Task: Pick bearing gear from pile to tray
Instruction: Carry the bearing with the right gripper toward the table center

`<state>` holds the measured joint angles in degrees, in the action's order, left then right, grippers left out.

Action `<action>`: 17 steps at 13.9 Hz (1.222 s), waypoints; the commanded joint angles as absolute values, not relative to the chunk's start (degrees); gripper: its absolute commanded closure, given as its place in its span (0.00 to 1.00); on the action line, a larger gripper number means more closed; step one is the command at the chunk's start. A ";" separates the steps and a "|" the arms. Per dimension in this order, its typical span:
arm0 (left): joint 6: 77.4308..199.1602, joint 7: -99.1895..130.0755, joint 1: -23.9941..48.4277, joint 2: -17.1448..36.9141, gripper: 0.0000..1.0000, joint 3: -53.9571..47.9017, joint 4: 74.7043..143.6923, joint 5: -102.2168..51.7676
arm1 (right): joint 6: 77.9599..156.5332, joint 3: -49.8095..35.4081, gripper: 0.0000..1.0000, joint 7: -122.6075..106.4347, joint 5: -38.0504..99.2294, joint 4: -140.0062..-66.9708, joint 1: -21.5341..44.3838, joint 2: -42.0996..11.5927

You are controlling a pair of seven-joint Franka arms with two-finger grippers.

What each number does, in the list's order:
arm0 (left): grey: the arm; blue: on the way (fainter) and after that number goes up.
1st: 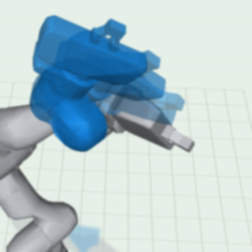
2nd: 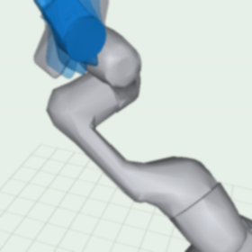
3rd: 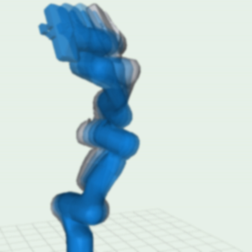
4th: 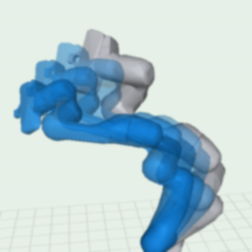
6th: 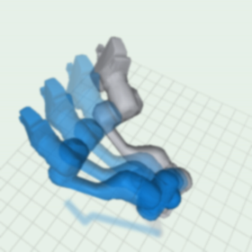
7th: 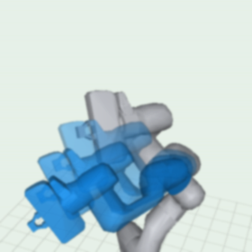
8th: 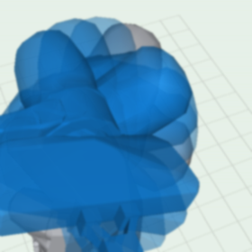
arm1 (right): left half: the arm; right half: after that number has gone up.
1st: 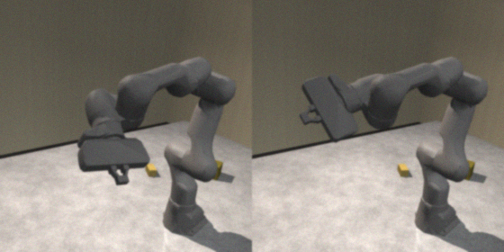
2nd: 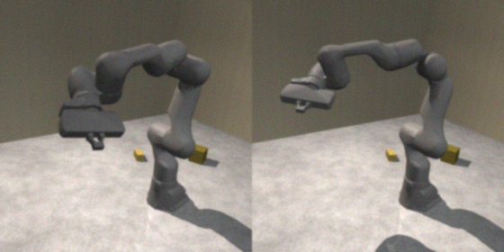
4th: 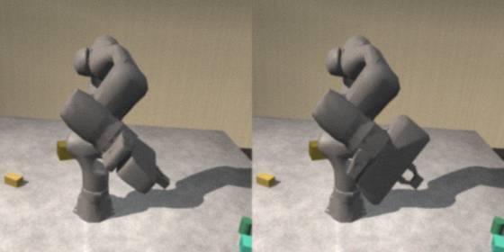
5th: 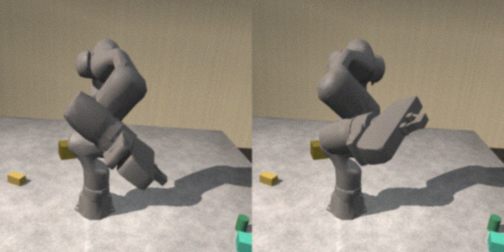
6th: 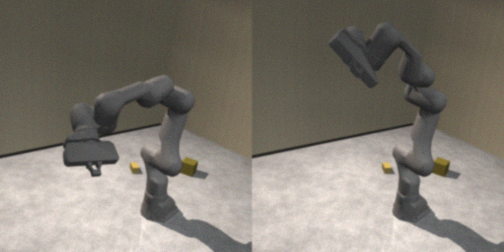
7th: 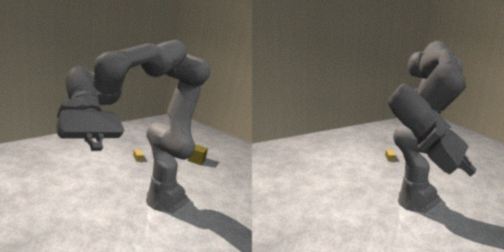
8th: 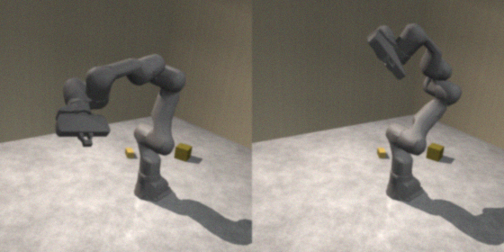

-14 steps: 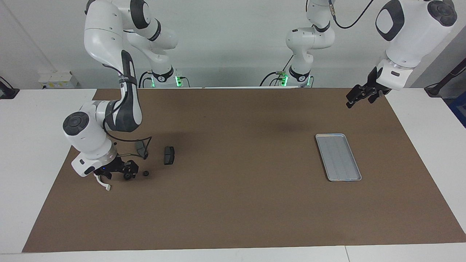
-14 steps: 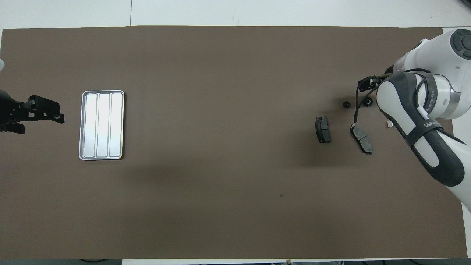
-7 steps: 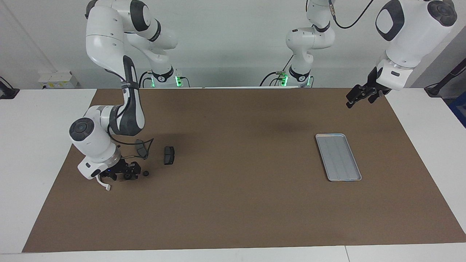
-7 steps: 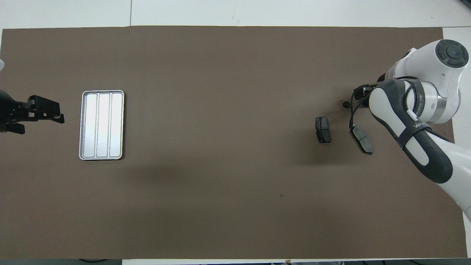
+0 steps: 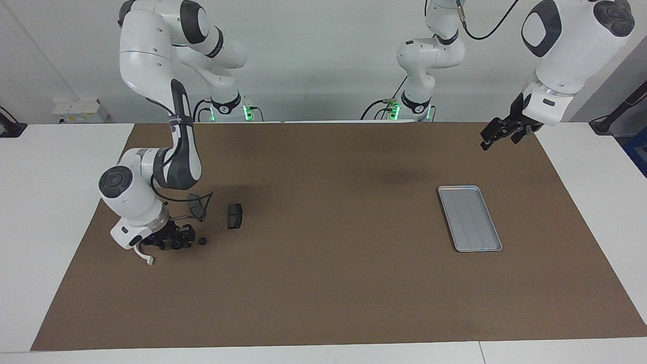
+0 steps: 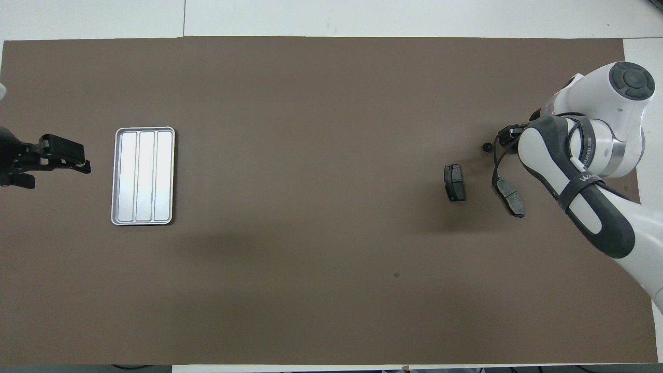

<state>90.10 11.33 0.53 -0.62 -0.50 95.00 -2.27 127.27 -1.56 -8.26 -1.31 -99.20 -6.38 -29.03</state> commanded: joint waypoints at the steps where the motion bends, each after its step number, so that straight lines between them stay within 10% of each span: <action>1: 90.44 11.34 0.70 -2.02 0.00 -0.44 96.33 -1.23 | 126.83 -1.93 0.51 -9.84 -1.58 -100.37 -7.03 -27.95; 6: 90.44 11.34 0.70 -2.02 0.00 -0.44 96.33 -1.23 | 125.16 -1.93 0.95 -9.32 -1.58 -99.41 -6.33 -27.51; 17: 90.44 11.34 0.70 -2.02 0.00 -0.44 96.33 -1.23 | 98.35 -1.93 0.96 26.14 -3.25 -76.03 17.90 -22.76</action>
<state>90.10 11.33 0.53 -0.62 -0.50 95.00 -2.27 99.00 -2.18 17.84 -1.80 -78.30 12.42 -20.37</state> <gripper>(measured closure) 0.000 0.652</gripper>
